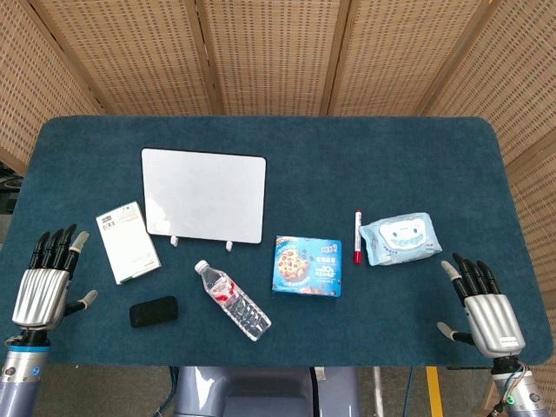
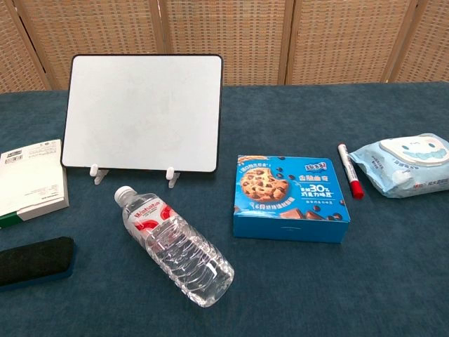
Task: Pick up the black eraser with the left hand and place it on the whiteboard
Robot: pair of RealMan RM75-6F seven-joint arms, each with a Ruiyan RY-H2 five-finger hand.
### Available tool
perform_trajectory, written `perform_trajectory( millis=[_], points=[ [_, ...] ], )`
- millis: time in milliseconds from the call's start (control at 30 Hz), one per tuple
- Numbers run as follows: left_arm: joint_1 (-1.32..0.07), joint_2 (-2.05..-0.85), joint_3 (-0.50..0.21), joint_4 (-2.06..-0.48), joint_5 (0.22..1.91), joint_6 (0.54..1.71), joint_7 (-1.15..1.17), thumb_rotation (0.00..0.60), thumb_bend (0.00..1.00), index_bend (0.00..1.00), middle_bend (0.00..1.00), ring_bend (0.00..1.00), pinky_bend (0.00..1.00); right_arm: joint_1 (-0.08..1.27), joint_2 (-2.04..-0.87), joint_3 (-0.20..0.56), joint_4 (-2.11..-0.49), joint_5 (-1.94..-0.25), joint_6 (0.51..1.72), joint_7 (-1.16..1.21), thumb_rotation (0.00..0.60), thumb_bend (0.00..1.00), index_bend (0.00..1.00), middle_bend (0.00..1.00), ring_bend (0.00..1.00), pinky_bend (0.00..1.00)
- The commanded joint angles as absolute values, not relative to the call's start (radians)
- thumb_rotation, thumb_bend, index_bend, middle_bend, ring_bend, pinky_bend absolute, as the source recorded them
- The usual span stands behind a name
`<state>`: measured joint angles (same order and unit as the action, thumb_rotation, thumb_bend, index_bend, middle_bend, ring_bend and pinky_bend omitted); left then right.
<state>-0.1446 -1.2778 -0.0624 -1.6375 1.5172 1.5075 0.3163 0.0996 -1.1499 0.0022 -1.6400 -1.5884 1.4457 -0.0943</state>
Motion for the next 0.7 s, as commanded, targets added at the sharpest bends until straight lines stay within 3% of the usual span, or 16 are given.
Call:
perform_trajectory(
  millis=[33, 300, 700],
  points=[
    [-0.146, -1.273, -0.058, -1.646, 1.527, 1.507, 0.308, 0.600, 0.00, 0.00, 0.00, 0.00, 0.00, 0.099, -1.150, 0.002, -1.639, -1.589, 1.448, -0.091, 0.600, 0.05, 0.00, 0.00, 0.00, 0.00],
    [-0.167, -1.258, -0.048, -1.697, 1.525, 1.452, 0.264, 0.600, 0.00, 0.00, 0.00, 0.00, 0.00, 0.099, -1.146, 0.010, -1.639, -1.580, 1.451, -0.075, 0.600, 0.05, 0.00, 0.00, 0.00, 0.00],
    [-0.197, -1.199, -0.001, -1.845, 1.452, 1.309, 0.317, 0.600, 0.00, 0.09, 0.00, 0.00, 0.00, 0.097, -1.138, 0.009, -1.637, -1.584, 1.456, -0.048, 0.600, 0.05, 0.00, 0.00, 0.00, 0.00]
  ],
)
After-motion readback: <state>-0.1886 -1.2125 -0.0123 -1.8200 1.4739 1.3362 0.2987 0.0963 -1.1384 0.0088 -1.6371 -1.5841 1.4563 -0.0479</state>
